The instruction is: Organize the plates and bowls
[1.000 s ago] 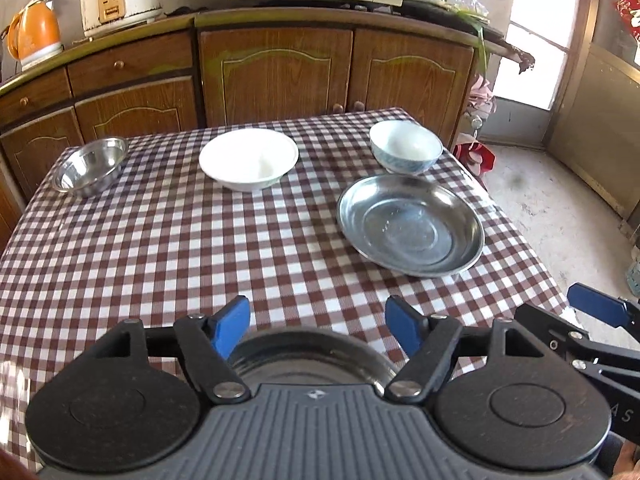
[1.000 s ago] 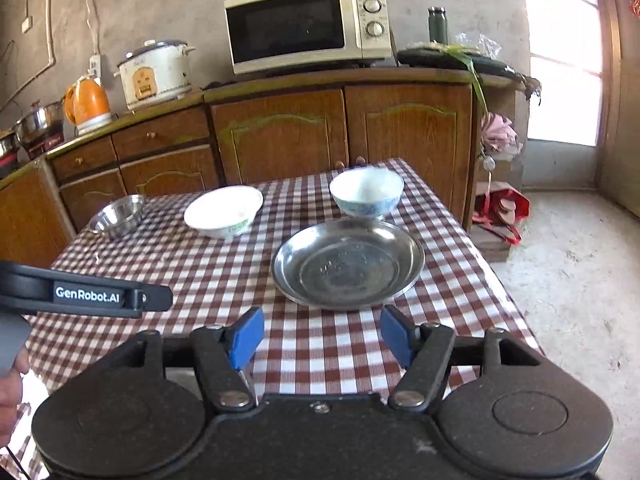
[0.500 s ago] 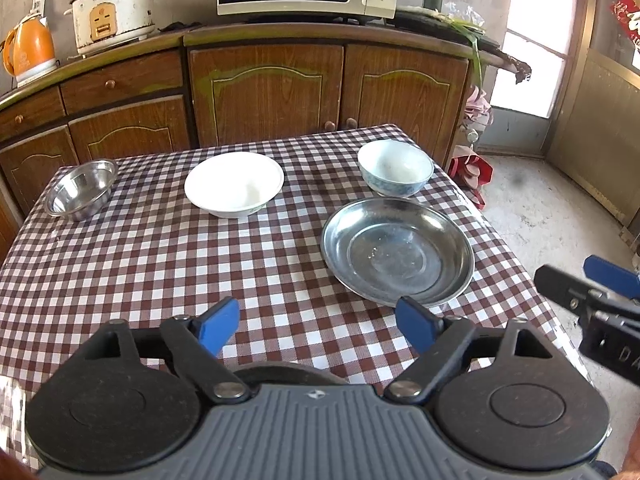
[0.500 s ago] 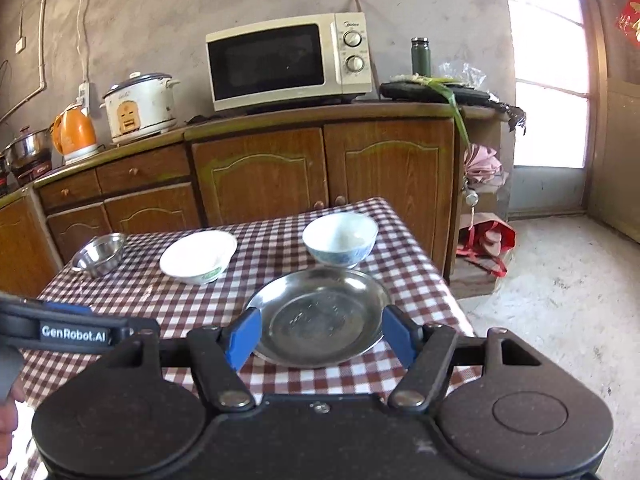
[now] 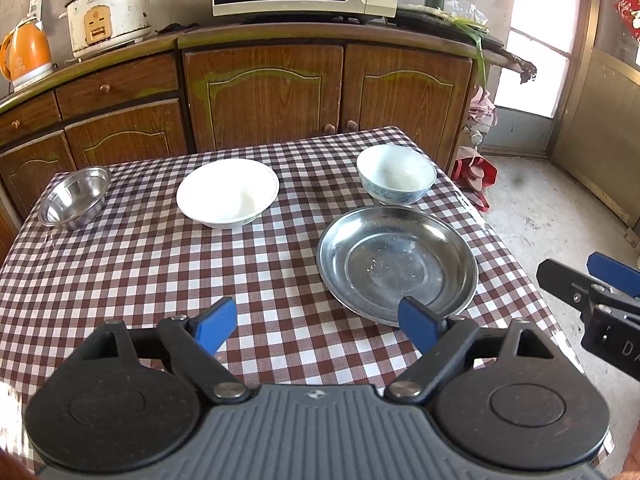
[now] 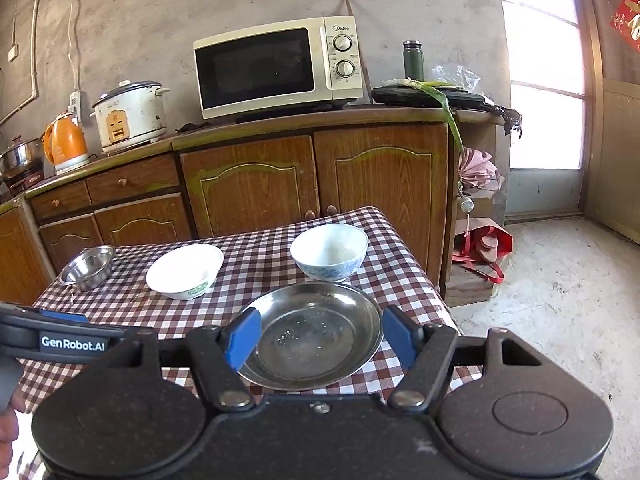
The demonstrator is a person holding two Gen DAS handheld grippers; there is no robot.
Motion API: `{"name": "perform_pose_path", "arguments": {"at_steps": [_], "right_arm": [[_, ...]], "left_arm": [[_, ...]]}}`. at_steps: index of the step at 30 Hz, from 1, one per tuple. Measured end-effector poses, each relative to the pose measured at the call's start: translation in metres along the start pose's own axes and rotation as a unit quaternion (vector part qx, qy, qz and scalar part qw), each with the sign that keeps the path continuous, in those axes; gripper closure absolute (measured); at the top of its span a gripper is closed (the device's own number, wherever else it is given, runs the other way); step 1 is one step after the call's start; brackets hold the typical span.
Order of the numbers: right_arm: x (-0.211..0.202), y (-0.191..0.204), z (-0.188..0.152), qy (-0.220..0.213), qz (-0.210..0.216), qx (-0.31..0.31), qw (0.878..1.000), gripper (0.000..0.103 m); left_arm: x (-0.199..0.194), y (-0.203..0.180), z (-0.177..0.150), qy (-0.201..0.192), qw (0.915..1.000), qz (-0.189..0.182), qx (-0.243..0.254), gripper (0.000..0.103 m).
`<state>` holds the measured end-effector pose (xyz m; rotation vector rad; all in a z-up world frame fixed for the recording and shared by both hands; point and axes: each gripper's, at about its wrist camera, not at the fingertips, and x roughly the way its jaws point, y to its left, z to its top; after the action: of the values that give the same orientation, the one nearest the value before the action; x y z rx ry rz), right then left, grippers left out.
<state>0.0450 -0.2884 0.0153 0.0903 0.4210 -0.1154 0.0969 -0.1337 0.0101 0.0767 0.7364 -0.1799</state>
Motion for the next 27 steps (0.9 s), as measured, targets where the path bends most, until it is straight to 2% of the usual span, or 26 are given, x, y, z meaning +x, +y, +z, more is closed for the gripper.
{"name": "perform_pose_path", "arguments": {"at_steps": [27], "right_arm": [[0.027,-0.008,0.010,0.000,-0.006,0.006,1.000,0.023]], "left_arm": [[0.022,-0.002,0.009,0.008,0.9999,0.005,-0.008,0.012]]}}
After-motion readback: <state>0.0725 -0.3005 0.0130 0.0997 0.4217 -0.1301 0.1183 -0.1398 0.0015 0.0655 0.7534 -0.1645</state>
